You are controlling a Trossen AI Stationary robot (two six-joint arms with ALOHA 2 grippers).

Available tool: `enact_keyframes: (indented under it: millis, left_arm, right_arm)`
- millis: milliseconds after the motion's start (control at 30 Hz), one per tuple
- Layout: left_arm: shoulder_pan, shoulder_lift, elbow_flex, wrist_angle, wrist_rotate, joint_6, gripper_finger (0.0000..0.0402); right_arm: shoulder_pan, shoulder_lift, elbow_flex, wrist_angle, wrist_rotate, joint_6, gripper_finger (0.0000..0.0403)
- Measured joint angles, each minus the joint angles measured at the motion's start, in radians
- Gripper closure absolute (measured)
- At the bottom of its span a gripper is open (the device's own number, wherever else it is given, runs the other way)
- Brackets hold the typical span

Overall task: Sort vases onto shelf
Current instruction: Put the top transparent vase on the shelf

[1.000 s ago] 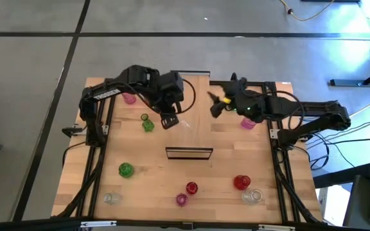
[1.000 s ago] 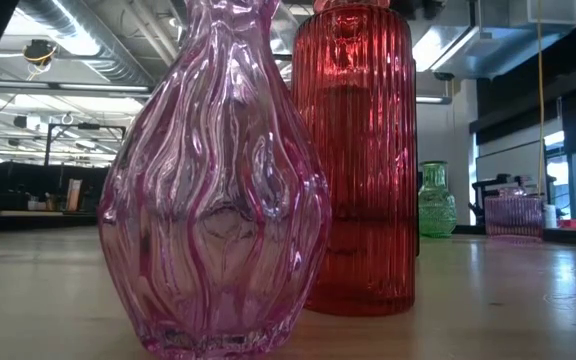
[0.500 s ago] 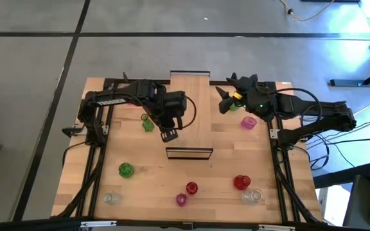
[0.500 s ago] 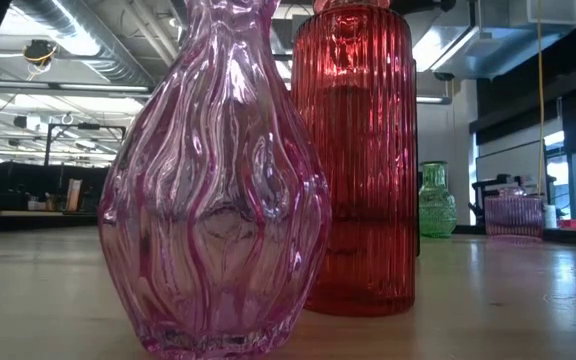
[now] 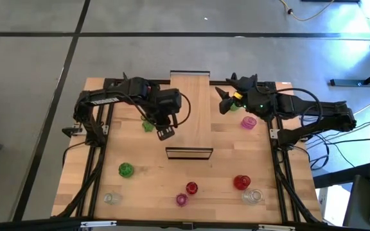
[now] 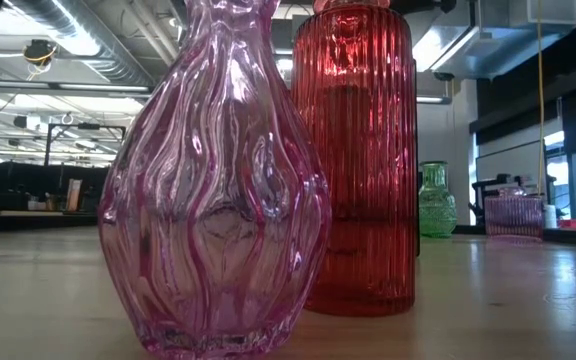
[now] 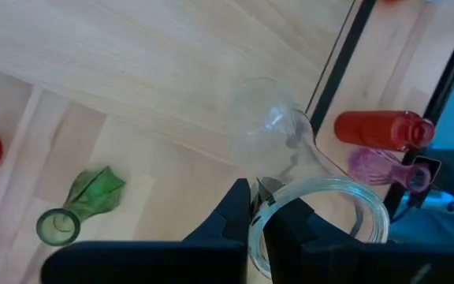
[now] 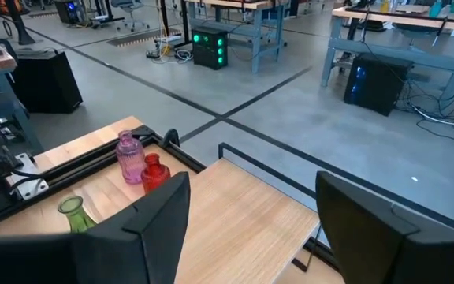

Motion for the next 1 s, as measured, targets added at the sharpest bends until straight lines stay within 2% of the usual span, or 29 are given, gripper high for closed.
enact_keyframes:
  millis: [467,667,867,1000]
  left_arm:
    - [0.002,-0.005,-0.072,0.006,0.032,0.008,0.0392]
    - [0.004,-0.005,-0.07,0.005,0.013,0.008,0.0391]
    - [0.01,-0.002,-0.059,-0.004,-0.023,0.009,0.0361]
    - [0.01,-0.001,-0.059,-0.002,-0.012,0.009,0.0358]
  right_arm:
    - [0.0,0.0,0.0,0.002,-0.026,0.0,0.015]
    - [0.0,0.0,0.0,0.002,-0.026,0.0,0.015]
    - [0.0,0.0,0.0,0.002,-0.026,0.0,0.015]
    - [0.0,0.0,0.0,0.001,-0.026,0.0,0.015]
